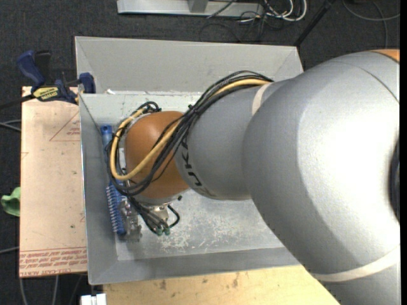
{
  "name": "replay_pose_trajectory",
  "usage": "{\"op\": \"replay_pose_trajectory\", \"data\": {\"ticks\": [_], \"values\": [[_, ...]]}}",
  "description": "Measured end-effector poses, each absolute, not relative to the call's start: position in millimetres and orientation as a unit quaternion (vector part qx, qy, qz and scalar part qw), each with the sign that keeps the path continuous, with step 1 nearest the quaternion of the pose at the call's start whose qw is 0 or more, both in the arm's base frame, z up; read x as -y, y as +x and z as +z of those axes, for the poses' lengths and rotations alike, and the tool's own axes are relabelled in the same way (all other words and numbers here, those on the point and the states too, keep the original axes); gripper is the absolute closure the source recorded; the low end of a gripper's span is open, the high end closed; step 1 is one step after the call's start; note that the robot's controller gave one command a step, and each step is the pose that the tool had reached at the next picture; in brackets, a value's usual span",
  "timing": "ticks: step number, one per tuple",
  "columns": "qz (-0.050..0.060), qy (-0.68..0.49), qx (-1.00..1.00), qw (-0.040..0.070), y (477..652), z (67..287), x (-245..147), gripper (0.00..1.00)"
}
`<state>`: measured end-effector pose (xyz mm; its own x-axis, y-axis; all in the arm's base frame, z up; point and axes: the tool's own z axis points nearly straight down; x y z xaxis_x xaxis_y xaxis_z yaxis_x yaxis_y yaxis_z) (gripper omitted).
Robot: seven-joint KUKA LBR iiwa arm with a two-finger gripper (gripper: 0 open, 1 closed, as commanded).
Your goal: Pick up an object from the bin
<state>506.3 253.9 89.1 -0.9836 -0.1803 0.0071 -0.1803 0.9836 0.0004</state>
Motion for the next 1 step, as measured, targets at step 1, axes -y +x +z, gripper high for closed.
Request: {"op": "replay_pose_trajectory", "data": {"ticks": [1], "values": [[-0.002, -0.006, 1.0, -0.006, 571.5, 205.3, -252.2, 1.0]]}}
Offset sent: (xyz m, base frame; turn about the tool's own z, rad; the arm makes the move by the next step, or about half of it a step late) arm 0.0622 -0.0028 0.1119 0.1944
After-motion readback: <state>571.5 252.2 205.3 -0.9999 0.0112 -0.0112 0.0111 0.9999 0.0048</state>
